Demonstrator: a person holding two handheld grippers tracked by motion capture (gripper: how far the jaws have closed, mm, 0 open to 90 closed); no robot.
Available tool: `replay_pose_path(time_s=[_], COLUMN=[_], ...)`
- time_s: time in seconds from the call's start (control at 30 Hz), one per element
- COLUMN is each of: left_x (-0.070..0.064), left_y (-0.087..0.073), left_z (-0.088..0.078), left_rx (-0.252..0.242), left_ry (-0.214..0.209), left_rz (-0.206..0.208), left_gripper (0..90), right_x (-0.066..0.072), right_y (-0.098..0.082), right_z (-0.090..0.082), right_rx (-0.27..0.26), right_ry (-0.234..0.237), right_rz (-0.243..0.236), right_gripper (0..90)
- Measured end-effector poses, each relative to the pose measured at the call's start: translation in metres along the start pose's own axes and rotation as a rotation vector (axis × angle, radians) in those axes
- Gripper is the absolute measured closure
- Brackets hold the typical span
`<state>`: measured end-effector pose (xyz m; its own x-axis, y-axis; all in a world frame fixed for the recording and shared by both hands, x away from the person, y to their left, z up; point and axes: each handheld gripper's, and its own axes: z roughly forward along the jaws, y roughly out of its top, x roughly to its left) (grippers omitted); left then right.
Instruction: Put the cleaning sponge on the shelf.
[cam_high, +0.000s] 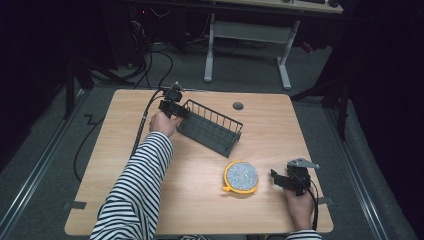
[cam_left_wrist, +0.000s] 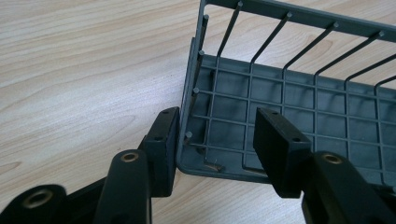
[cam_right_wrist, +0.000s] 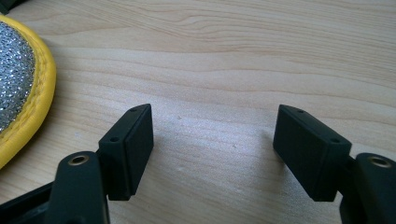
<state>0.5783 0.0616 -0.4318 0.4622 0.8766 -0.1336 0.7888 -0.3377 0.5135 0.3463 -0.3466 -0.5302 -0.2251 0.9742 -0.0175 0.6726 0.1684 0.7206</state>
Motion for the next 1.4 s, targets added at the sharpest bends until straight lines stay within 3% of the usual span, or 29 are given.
replay_pose_path(time_s=[0.33,0.43,0.5,0.7,1.0,1.4], left_x=[0.004,0.006,0.004,0.01,0.013,0.015], left_y=[-0.008,-0.012,-0.017,-0.027,-0.039,-0.054], left_z=[-0.006,-0.008,-0.007,-0.006,-0.014,-0.024], left_rx=[-0.001,-0.006,0.005,0.028,0.008,0.009], left_ry=[-0.017,-0.009,0.024,0.026,-0.008,-0.014], left_rz=[0.001,0.009,0.036,0.043,0.059,0.092], left_gripper=[55.2,55.9,57.1,58.6,64.3,65.7], right_x=[0.0,0.0,0.0,0.0,0.0,0.0], right_y=[0.0,0.0,0.0,0.0,0.0,0.0], right_z=[0.0,0.0,0.0,0.0,0.0,0.0], right_rx=[0.0,0.0,0.0,0.0,0.0,0.0], right_ry=[0.0,0.0,0.0,0.0,0.0,0.0], right_rz=[0.0,0.0,0.0,0.0,0.0,0.001], right_gripper=[28.8,28.8,28.8,28.7,28.8,28.8])
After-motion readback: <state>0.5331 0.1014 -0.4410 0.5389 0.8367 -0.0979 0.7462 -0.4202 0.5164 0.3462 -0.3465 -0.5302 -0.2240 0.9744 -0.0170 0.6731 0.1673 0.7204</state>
